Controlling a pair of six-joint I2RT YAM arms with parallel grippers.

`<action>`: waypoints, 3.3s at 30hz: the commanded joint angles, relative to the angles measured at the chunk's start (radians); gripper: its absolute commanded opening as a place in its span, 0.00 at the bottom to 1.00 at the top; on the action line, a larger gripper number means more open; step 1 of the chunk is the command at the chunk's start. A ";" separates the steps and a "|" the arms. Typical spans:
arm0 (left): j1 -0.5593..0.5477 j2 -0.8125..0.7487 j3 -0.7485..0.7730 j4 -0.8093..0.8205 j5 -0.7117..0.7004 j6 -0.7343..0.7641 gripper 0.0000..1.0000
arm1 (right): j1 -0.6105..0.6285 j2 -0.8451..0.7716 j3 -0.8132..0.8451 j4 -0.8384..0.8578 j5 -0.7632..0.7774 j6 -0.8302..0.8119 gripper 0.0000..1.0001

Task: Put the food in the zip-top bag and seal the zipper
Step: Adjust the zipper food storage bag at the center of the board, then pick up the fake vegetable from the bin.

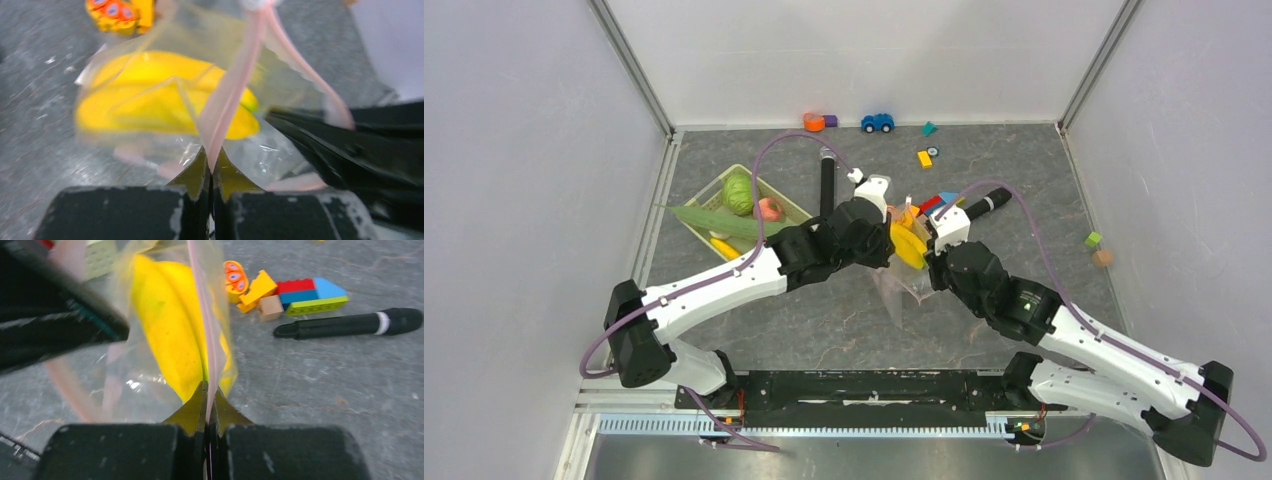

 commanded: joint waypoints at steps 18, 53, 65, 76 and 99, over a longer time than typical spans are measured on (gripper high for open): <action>0.018 -0.018 0.148 -0.069 0.167 0.150 0.03 | -0.032 -0.140 0.194 -0.272 0.052 -0.005 0.17; 0.094 -0.113 -0.032 -0.019 0.184 0.101 1.00 | -0.032 0.031 0.046 -0.085 -0.107 -0.014 0.05; 0.413 -0.359 -0.195 -0.134 -0.146 -0.125 1.00 | -0.032 0.008 -0.056 0.104 0.001 -0.021 0.11; 0.801 -0.432 -0.349 0.091 -0.326 -0.242 1.00 | -0.032 -0.087 -0.132 0.138 0.000 -0.043 0.13; 1.207 -0.115 -0.381 0.386 -0.290 -0.202 0.93 | -0.032 -0.066 -0.126 0.131 0.012 -0.064 0.13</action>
